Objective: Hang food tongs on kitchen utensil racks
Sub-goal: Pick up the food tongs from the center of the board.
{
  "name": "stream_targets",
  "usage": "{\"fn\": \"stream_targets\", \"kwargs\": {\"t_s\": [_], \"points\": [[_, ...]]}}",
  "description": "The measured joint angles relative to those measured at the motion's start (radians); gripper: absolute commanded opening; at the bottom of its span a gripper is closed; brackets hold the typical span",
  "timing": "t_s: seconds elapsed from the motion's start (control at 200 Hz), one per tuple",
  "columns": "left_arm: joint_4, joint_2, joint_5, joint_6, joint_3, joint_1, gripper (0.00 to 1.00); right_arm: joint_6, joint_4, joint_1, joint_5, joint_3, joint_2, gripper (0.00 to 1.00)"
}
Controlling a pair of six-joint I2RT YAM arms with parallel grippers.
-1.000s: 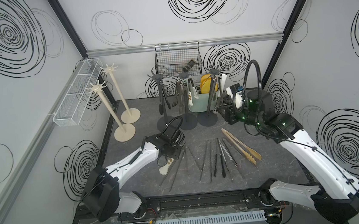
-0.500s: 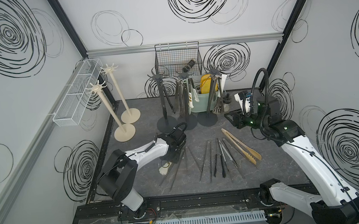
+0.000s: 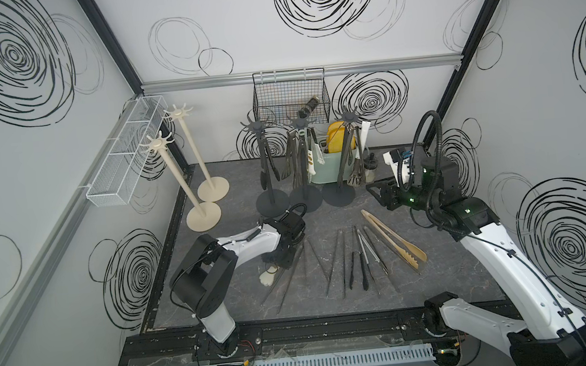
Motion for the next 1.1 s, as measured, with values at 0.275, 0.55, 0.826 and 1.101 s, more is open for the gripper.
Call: {"fn": "stream_targets", "kwargs": {"t_s": [0.275,0.55,0.826,1.101], "points": [[0.021,0.01,0.048,0.041,0.005,0.017,0.3,-0.002,0.002,-0.003,0.001,0.0,0.0,0.39],[0.024,0.008,0.049,0.061,0.006,0.017,0.18,-0.002,0.002,-0.006,0.001,0.0,0.0,0.39],[0.01,-0.032,0.002,0.072,0.008,0.013,0.08,-0.002,0.002,-0.006,0.002,0.0,0.0,0.39],[-0.006,-0.282,-0.02,0.062,0.027,-0.003,0.0,-0.002,0.002,-0.008,0.005,0.0,0.0,0.39]]}}
